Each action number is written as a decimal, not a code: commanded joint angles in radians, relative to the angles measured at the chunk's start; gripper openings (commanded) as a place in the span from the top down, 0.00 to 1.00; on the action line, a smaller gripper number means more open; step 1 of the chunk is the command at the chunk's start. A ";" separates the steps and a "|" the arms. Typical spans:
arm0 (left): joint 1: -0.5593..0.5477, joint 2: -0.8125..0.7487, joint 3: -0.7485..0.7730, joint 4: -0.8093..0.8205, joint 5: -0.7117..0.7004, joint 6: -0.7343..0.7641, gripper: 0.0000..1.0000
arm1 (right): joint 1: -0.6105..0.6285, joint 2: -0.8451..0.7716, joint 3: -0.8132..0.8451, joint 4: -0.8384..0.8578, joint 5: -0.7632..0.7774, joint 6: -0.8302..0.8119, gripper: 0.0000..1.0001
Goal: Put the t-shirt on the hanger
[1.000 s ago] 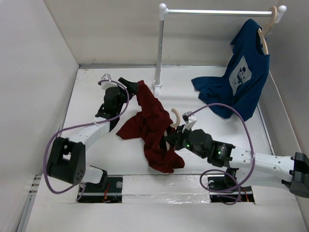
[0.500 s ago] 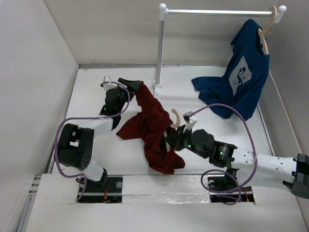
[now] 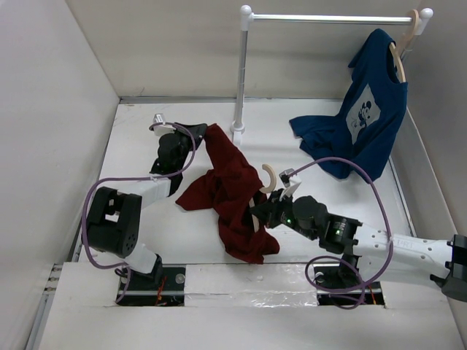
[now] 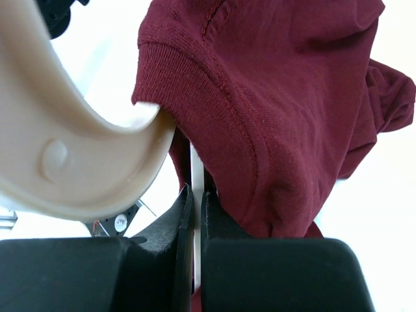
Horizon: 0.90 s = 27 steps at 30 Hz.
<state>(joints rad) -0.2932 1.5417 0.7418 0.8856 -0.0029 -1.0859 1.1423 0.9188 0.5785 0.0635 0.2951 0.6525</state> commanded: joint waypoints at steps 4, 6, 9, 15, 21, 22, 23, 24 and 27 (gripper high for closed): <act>0.009 -0.118 0.083 -0.051 -0.127 0.121 1.00 | 0.011 -0.063 -0.005 -0.002 -0.020 0.022 1.00; 0.043 -0.120 0.117 -0.112 -0.137 0.148 1.00 | 0.020 -0.078 -0.006 -0.027 -0.040 0.038 1.00; 0.057 -0.104 0.189 -0.175 -0.157 0.199 1.00 | 0.020 -0.093 -0.008 -0.054 -0.060 0.045 1.00; 0.066 -0.078 0.347 -0.307 -0.241 0.314 1.00 | 0.063 -0.109 0.058 -0.194 -0.070 0.050 1.00; 0.066 -0.072 0.432 -0.369 -0.252 0.366 1.00 | 0.142 -0.133 0.229 -0.373 0.028 0.024 1.00; 0.066 -0.090 0.427 -0.364 -0.240 0.359 1.00 | 0.154 -0.139 0.250 -0.392 0.041 0.018 1.00; 0.066 -0.100 0.412 -0.343 -0.226 0.354 1.00 | 0.154 -0.147 0.267 -0.407 0.070 0.012 1.00; 0.066 -0.113 0.403 -0.336 -0.209 0.347 1.00 | 0.154 -0.161 0.286 -0.409 0.093 0.004 1.00; 0.066 -0.147 0.370 -0.332 -0.198 0.324 1.00 | 0.154 -0.198 0.323 -0.416 0.176 -0.017 1.00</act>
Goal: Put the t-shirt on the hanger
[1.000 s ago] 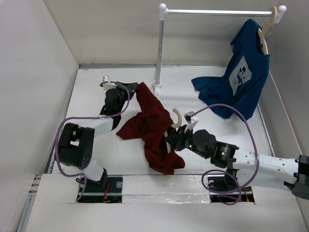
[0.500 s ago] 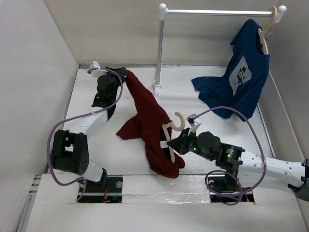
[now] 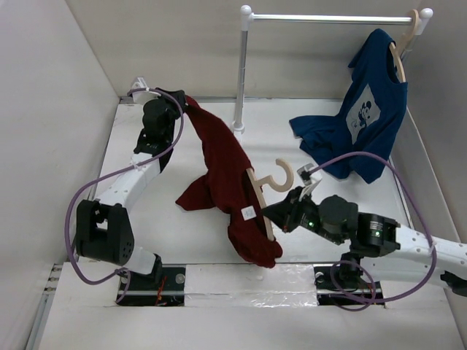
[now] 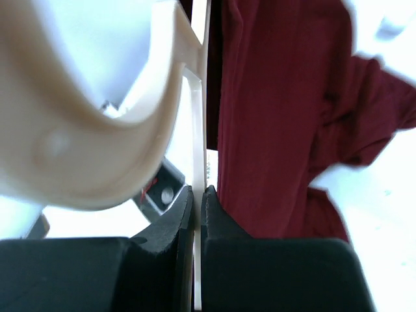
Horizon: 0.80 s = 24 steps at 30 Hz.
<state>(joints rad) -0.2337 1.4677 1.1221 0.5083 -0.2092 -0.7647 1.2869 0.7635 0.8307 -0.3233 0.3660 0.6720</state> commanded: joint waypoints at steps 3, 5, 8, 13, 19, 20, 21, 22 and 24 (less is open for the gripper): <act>0.007 -0.084 -0.015 0.021 -0.007 0.008 1.00 | 0.009 -0.064 0.210 -0.063 0.148 -0.106 1.00; 0.007 -0.093 -0.007 0.007 -0.007 0.011 1.00 | 0.009 -0.058 0.289 -0.121 0.166 -0.129 1.00; 0.007 -0.116 0.008 0.003 -0.002 0.018 1.00 | 0.009 -0.032 0.436 -0.198 0.145 -0.155 1.00; -0.038 -0.170 0.005 -0.020 -0.065 0.065 1.00 | 0.009 -0.029 0.453 -0.204 0.184 -0.146 1.00; -0.118 -0.240 -0.192 0.065 -0.084 0.036 1.00 | 0.009 -0.016 0.559 -0.246 0.289 -0.192 1.00; -0.128 -0.248 -0.229 0.076 -0.091 0.033 1.00 | 0.009 -0.015 0.565 -0.238 0.306 -0.196 1.00; -0.156 -0.254 -0.243 0.078 -0.110 0.036 1.00 | 0.009 -0.009 0.570 -0.237 0.338 -0.201 1.00; -0.168 -0.270 -0.254 0.079 -0.114 0.038 1.00 | 0.009 -0.004 0.571 -0.238 0.353 -0.207 1.00; -0.182 -0.290 -0.294 0.099 -0.102 0.047 1.00 | 0.009 -0.004 0.565 -0.241 0.399 -0.210 1.00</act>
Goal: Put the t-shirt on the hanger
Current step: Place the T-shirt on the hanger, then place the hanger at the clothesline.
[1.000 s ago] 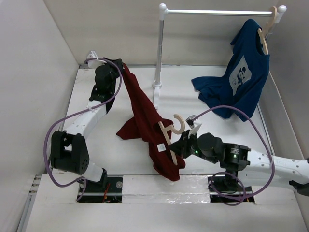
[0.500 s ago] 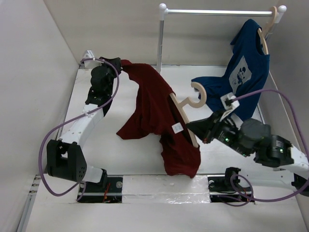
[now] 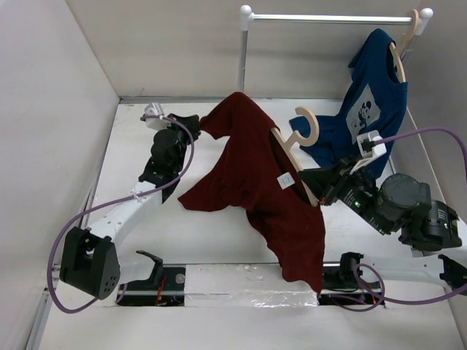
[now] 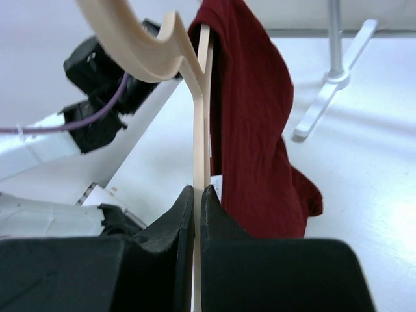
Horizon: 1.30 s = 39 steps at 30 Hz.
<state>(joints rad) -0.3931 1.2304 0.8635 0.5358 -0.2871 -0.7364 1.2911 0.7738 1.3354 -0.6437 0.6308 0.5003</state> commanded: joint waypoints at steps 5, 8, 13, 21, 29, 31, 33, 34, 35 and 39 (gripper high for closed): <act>-0.023 -0.143 -0.107 0.073 0.051 0.012 0.56 | -0.099 0.001 0.064 0.061 0.182 -0.063 1.00; -0.023 -0.212 -0.151 0.076 0.106 0.015 0.50 | -0.232 0.048 0.082 0.059 0.133 -0.095 1.00; -0.023 -0.298 -0.198 0.049 0.267 0.040 0.68 | -0.516 0.142 0.116 0.108 -0.106 -0.149 1.00; -0.023 -0.411 -0.314 -0.023 0.434 0.094 1.00 | -0.884 0.384 0.301 0.124 -0.293 -0.137 1.00; -0.023 -0.433 -0.415 -0.004 0.494 0.135 0.95 | -1.009 0.579 0.534 0.090 -0.240 -0.121 1.00; -0.023 -0.445 -0.420 0.015 0.511 0.131 0.87 | -1.061 0.604 0.568 0.088 -0.247 -0.112 1.00; -0.023 -0.450 -0.425 0.015 0.516 0.129 0.83 | -1.114 0.627 0.588 0.098 -0.282 -0.103 1.00; -0.023 -0.450 -0.425 0.018 0.520 0.123 0.80 | -1.131 0.636 0.596 0.098 -0.298 -0.091 1.00; -0.038 -0.450 -0.422 0.020 0.519 0.127 0.79 | -1.145 0.642 0.602 0.105 -0.310 -0.086 1.00; -0.116 -0.457 -0.389 -0.043 0.408 0.173 0.76 | -1.194 0.696 0.650 0.096 -0.347 -0.075 1.00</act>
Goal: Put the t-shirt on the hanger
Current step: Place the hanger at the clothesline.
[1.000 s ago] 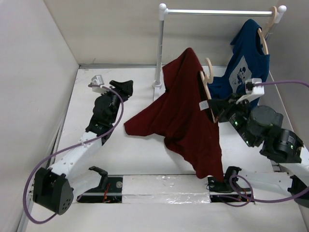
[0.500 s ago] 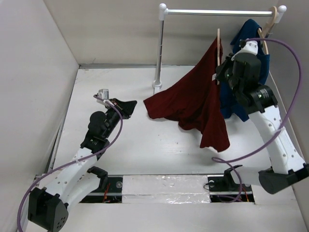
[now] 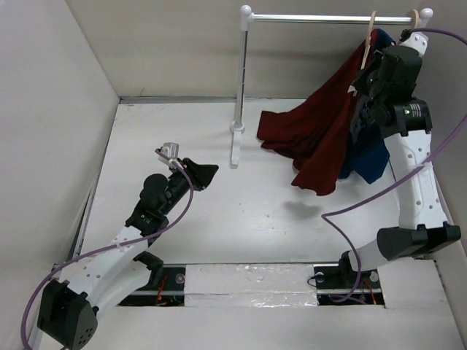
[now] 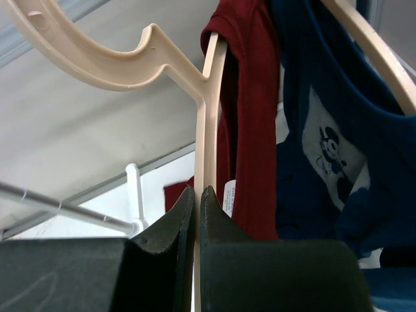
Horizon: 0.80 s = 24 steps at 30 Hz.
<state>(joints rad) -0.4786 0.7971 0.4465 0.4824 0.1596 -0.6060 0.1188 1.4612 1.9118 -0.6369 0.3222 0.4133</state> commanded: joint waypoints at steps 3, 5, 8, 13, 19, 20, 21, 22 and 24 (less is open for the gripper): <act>-0.031 -0.050 0.015 0.013 -0.061 0.043 0.74 | -0.056 0.050 0.113 0.097 -0.052 0.012 1.00; -0.031 -0.061 0.014 0.007 -0.069 0.045 0.73 | -0.089 0.079 0.151 0.092 -0.057 0.016 1.00; -0.031 -0.064 0.008 0.021 -0.054 0.037 0.73 | -0.135 0.102 0.174 0.098 -0.103 0.028 1.00; -0.031 -0.042 0.004 0.036 -0.031 0.029 0.73 | -0.174 0.133 0.178 0.134 -0.155 0.028 1.00; -0.031 -0.050 0.001 0.039 -0.031 0.028 0.73 | -0.212 0.205 0.248 0.143 -0.233 0.045 1.00; -0.031 -0.049 0.003 0.039 -0.032 0.029 0.73 | -0.212 0.214 0.259 0.143 -0.238 0.045 1.00; -0.031 -0.045 0.003 0.039 -0.029 0.029 0.73 | -0.225 0.223 0.268 0.138 -0.245 0.045 1.00; -0.031 -0.047 0.003 0.041 -0.029 0.026 0.73 | -0.225 0.240 0.280 0.134 -0.258 0.051 1.00; -0.031 -0.047 0.001 0.042 -0.026 0.026 0.73 | -0.246 0.254 0.300 0.125 -0.271 0.056 1.00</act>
<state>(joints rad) -0.5087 0.7578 0.4465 0.4671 0.1200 -0.5842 -0.0986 1.7206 2.1349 -0.6205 0.0944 0.4541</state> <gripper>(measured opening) 0.266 0.051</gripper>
